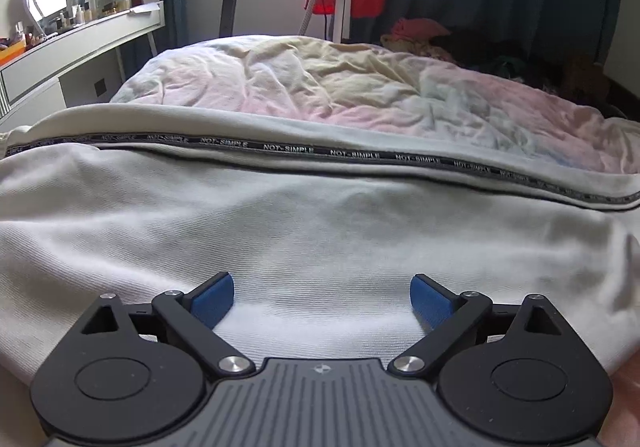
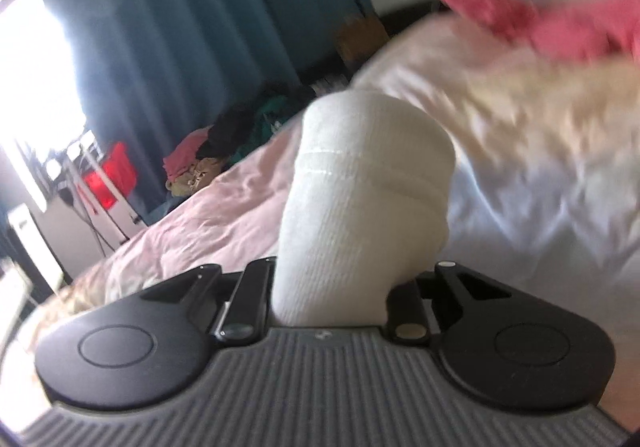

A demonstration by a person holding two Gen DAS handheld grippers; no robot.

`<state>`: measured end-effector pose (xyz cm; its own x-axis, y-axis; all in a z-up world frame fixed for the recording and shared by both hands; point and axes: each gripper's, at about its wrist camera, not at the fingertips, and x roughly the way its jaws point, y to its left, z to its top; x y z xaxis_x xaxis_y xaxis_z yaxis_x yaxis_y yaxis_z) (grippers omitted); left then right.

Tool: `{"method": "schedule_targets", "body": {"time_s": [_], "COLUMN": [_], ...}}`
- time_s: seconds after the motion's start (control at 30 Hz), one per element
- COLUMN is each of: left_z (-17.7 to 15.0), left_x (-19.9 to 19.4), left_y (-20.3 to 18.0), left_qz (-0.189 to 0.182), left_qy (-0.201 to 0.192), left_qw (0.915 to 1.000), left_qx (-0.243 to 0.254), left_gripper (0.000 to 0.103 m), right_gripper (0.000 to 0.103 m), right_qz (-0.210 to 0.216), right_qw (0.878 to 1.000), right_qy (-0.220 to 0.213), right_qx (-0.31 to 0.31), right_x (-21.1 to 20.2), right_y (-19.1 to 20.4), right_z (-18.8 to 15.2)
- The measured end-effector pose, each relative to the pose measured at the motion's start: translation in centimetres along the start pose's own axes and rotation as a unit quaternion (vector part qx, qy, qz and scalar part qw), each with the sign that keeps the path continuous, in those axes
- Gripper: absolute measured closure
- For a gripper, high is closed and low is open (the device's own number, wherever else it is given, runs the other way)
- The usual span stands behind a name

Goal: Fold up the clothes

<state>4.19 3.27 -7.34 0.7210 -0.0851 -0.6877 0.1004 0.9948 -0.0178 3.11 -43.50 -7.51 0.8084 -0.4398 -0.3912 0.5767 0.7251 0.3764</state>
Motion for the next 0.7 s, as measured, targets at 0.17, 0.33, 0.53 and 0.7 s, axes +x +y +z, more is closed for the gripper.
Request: {"method": "schedule_targets", "body": {"time_s": [0.17, 0.33, 0.53, 0.7], "left_z": [0.4, 1.1, 1.3, 1.9], "left_x": [-1.2, -2.4, -2.8, -2.5], "left_y": [0.7, 1.7, 2.2, 3.6], "left_qz": [0.004, 0.007, 0.027, 0.001], "left_qy": [-0.022, -0.048, -0.057, -0.043], "left_qw": [0.9996, 0.9980, 0.9967, 0.9947], "left_qx": [-0.015, -0.042, -0.051, -0.093], "left_gripper": [0.007, 0.007, 0.007, 0.007], "right_gripper": [0.081, 0.081, 0.081, 0.081], "right_qz": [0.017, 0.079, 0.192, 0.203], "right_qw": [0.975, 0.914, 0.822, 0.787], "right_qy": [-0.086, -0.158, -0.057, -0.032], "right_qx": [-0.203, -0.366, -0.534, -0.582], "right_x": [-3.8, -8.3, -9.2, -9.3], "right_y": [7.9, 14.9, 19.0, 19.2], "right_z": [-2.3, -8.0, -19.7, -22.4]}}
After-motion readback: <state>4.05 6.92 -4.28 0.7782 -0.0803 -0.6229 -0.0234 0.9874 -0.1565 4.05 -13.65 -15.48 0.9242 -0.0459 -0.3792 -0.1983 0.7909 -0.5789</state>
